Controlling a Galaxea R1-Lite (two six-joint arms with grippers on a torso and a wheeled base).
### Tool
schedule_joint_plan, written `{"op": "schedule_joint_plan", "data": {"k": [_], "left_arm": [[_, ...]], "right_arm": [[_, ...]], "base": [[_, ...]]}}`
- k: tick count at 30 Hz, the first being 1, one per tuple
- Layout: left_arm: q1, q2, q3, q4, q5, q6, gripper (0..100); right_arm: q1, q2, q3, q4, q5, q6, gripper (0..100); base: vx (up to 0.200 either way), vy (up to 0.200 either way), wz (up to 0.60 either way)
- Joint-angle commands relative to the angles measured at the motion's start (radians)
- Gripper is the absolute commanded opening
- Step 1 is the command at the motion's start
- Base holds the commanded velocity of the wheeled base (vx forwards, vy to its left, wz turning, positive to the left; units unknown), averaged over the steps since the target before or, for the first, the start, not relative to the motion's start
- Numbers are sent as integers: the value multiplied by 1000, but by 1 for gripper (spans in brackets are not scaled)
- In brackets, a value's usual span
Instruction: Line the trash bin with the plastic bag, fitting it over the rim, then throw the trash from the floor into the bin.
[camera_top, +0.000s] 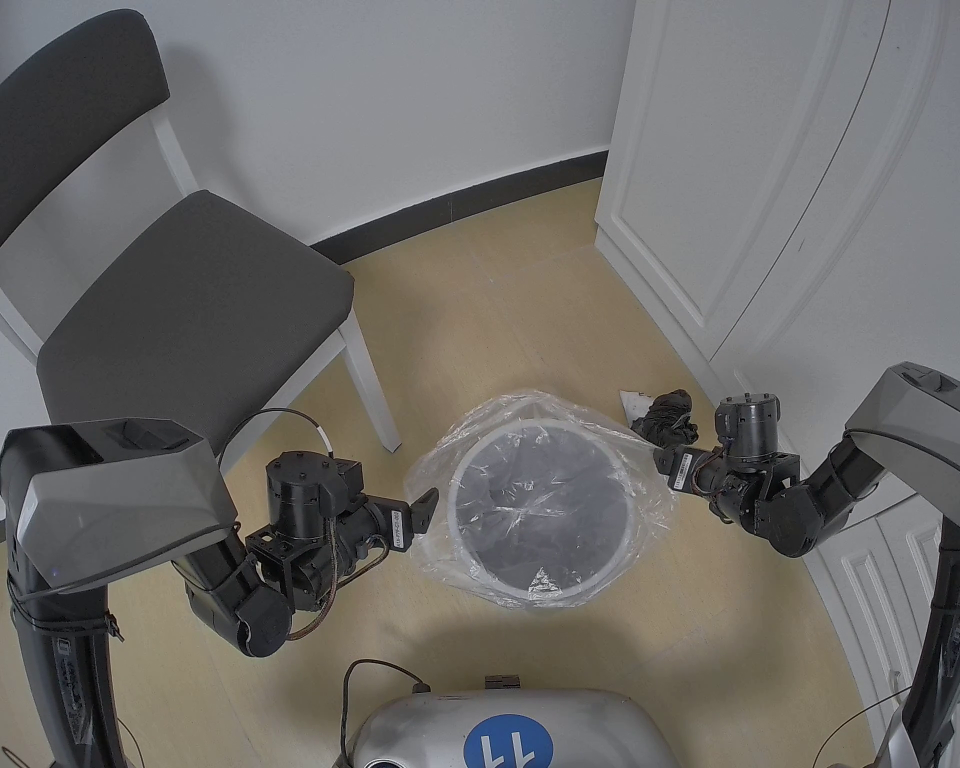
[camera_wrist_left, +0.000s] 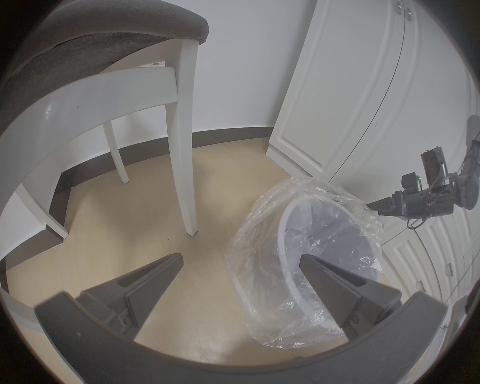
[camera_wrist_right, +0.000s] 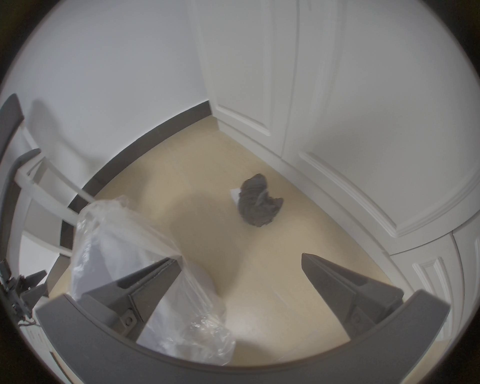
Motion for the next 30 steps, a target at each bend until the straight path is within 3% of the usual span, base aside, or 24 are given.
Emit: {"op": "schedule_joint_plan", "data": {"k": [1,6,19,22,26,30], "left_arm": [[3,10,-3,-1,0,0,100],[3,19,-11,-1,0,0,100],[5,48,-26,-2,2,-2,100],[5,56,-37,-1,3,-2,100],[13,99,-90,-1,80,0,100],[14,119,-121,-4,98,-3,100]], "right_arm": [[-30,69,-34,-28,1,2,100],[-63,185,-80,-127,1,1,100],[-66,343,-176,-132,14,85,100],[-63,344,-181,-132,14,96,100],[-60,289,-164,-132,12,98,100],[-58,215,-126,-132,12,90,100]], "base": [[0,0,0],[0,0,0],[0,0,0],[0,0,0],[0,0,0],[0,0,0]]}}
